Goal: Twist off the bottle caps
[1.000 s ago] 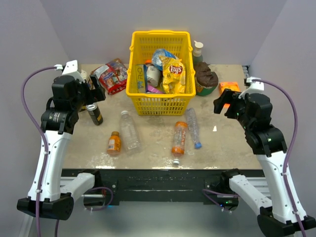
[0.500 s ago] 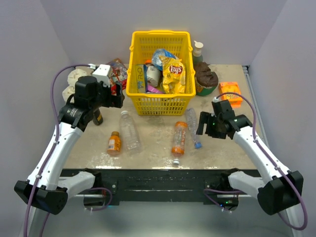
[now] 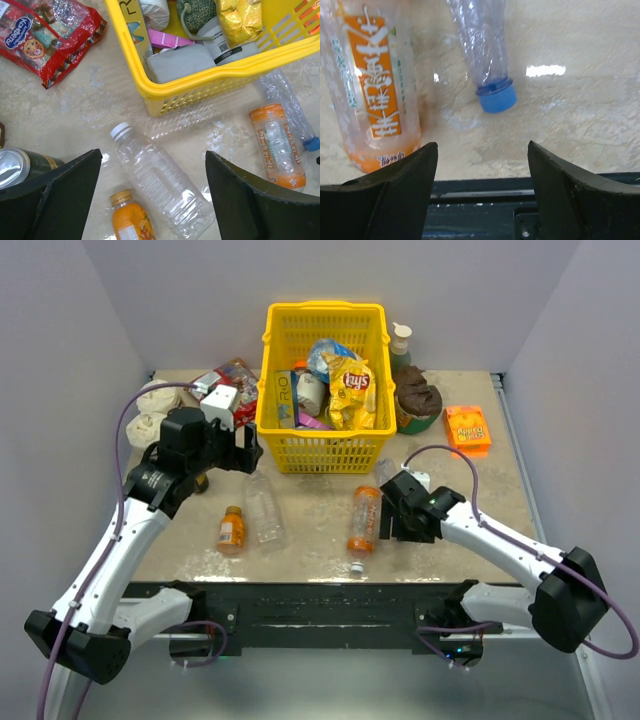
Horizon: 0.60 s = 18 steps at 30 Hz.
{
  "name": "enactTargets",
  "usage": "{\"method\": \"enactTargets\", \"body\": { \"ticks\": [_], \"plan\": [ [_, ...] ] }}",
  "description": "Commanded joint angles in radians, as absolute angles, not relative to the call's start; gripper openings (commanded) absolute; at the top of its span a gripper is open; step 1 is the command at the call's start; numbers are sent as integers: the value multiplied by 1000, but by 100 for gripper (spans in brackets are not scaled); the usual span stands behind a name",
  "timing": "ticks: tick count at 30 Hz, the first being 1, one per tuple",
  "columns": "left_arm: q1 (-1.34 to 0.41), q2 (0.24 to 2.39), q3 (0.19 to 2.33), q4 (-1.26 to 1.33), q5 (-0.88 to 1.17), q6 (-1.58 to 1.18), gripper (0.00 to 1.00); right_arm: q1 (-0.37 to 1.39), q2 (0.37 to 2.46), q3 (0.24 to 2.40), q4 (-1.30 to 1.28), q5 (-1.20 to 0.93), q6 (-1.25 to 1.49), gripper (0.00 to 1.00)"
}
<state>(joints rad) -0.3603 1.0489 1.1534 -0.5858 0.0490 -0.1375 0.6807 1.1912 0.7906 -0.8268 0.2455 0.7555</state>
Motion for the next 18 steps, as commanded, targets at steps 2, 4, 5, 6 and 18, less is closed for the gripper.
{"method": "enactTargets", "body": {
  "ticks": [2, 4, 5, 6, 18],
  "plan": [
    [-364, 1014, 1150, -591, 112, -135, 88, 686, 1244, 778, -718, 380, 759, 72],
    [-365, 1012, 1160, -609, 129, -140, 88, 686, 1291, 773, -686, 382, 750, 71],
    [-365, 1011, 1167, -618, 132, -143, 87, 686, 1302, 773, -675, 388, 744, 69],
    [-368, 1006, 1178, -627, 133, -143, 87, 686, 1310, 775, -666, 393, 739, 69],
    [-370, 982, 1198, -669, 175, -123, 86, 686, 1495, 839, -627, 486, 666, 65]
  ]
}}
